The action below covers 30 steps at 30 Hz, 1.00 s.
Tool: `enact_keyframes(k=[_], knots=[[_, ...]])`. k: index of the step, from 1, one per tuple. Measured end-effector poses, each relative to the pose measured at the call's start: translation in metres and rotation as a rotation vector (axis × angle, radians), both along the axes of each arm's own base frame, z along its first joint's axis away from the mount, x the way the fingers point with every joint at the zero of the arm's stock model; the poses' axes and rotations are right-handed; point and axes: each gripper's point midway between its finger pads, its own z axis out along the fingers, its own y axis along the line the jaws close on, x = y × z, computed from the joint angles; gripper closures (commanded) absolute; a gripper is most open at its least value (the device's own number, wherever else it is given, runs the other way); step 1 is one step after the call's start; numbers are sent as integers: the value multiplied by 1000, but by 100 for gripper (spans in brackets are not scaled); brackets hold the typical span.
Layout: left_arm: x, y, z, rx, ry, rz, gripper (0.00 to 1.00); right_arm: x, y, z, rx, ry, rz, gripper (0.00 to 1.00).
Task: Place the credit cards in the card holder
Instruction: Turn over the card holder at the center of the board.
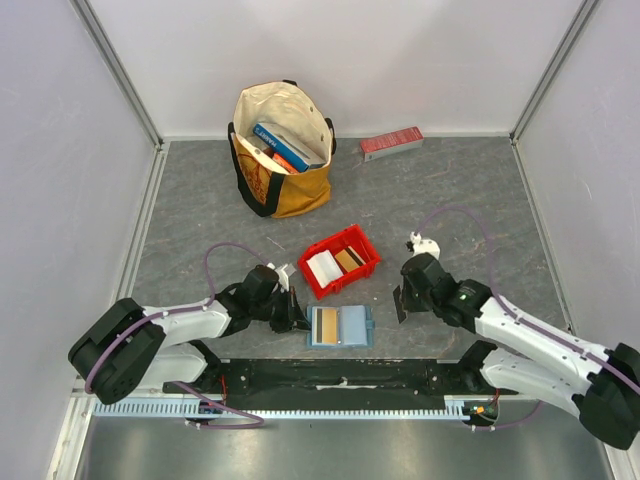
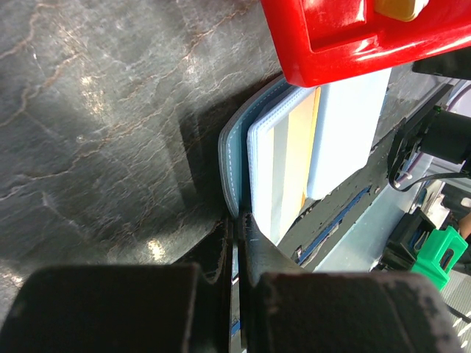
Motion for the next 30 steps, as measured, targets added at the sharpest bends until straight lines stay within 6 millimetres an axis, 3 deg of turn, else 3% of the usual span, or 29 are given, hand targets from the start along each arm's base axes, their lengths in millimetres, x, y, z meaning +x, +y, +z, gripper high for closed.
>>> enact_keyframes(k=[4,14,30], knots=[[0,0,0,0,0,0,98,-5,5,-17,-35,7,-5,98],[-1,1,-1,2,3,0,98,0,11,-22,-42,-21,-46,86],[0,0,0,2,3,0,98,-4,26,-23,-24,-13,-6,91]])
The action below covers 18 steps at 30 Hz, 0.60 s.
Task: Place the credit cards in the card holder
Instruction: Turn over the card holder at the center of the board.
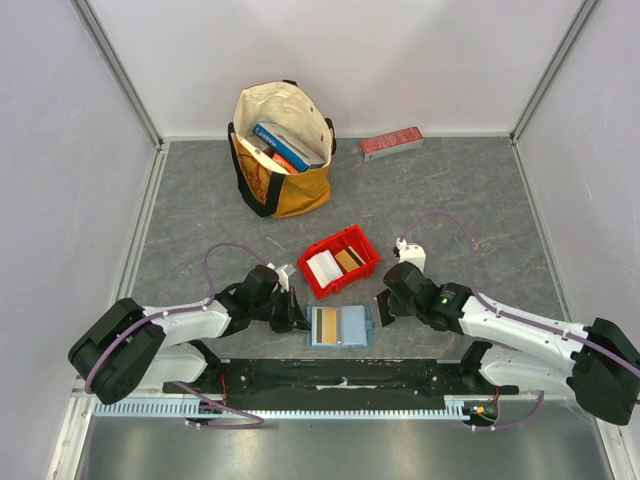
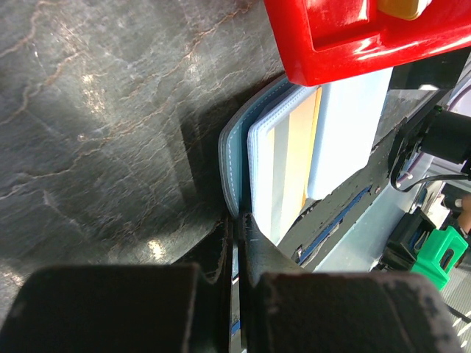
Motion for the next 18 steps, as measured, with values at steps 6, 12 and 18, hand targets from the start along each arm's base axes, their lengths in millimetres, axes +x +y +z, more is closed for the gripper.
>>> enact_keyframes(k=[6,12,18], knots=[[0,0,0,0,0,0,98,-2,15,6,-31,-16,34,94],[0,0,0,0,0,0,98,-6,30,7,-53,-23,64,94],[0,0,0,0,0,0,98,-7,40,6,-69,-32,71,90]])
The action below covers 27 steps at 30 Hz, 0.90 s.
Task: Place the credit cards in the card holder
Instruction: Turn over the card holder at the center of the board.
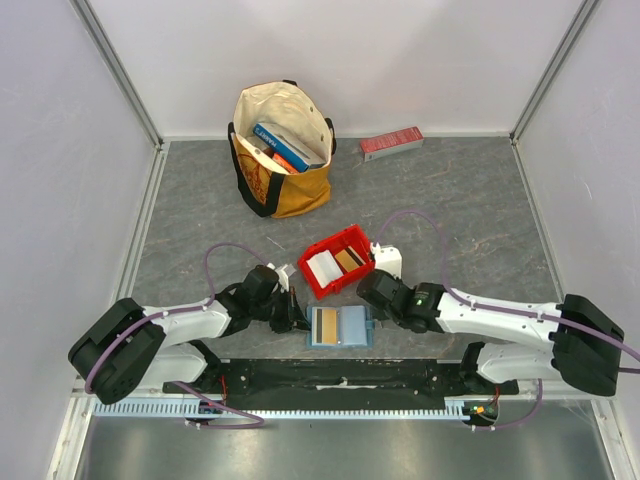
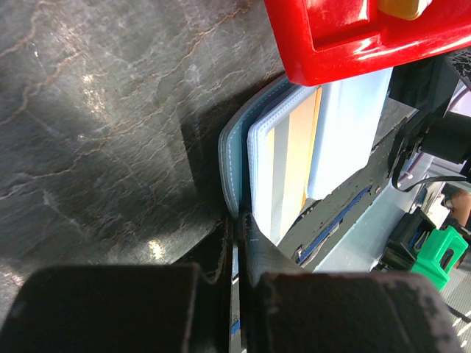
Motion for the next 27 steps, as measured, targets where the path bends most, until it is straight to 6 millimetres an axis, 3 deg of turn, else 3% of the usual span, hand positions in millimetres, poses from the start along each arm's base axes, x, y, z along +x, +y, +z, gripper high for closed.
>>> enact_keyframes(k=[11,27], knots=[[0,0,0,0,0,0,98,4,2,-2,-25,-19,-30,89],[0,0,0,0,0,0,98,4,-6,1,-31,-25,-63,100]])
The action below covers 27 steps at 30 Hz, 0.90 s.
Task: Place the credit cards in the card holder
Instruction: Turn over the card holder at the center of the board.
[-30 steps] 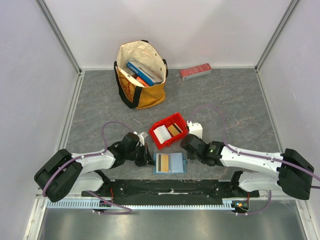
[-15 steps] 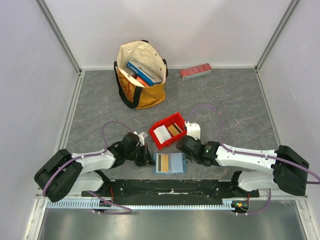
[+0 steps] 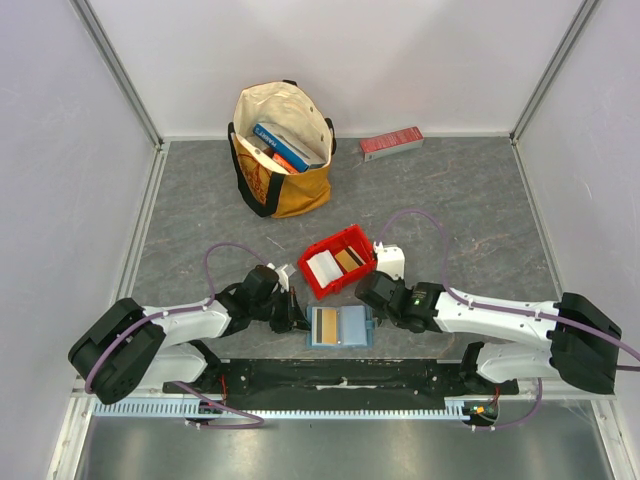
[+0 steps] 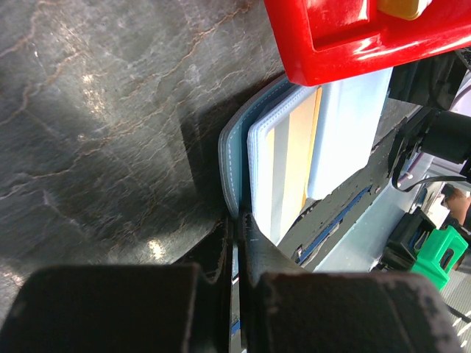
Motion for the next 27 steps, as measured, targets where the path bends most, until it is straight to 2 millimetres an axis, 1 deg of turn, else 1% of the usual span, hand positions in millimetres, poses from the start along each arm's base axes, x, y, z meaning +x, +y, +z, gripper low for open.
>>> enact_keyframes(k=[5,8,14,17,21,24,27], knots=[[0,0,0,0,0,0,98,0,1,0,4,3,-2,99],[0,0,0,0,1,-1,98,0,2,0,9,4,0,96],[-1,-1,0,-4,4,-5,98,1,6,-1,17,1,2,93],[-1,-1,0,-6,6,-8,98,1,7,-4,13,2,2,93],[-1,-1,0,-7,8,-9,98,2,6,-7,2,5,0,97],[-2,-2,0,-8,8,-10,98,2,6,-7,0,4,-1,93],[-2,-2,0,-8,9,-10,98,2,6,-7,0,5,0,91]])
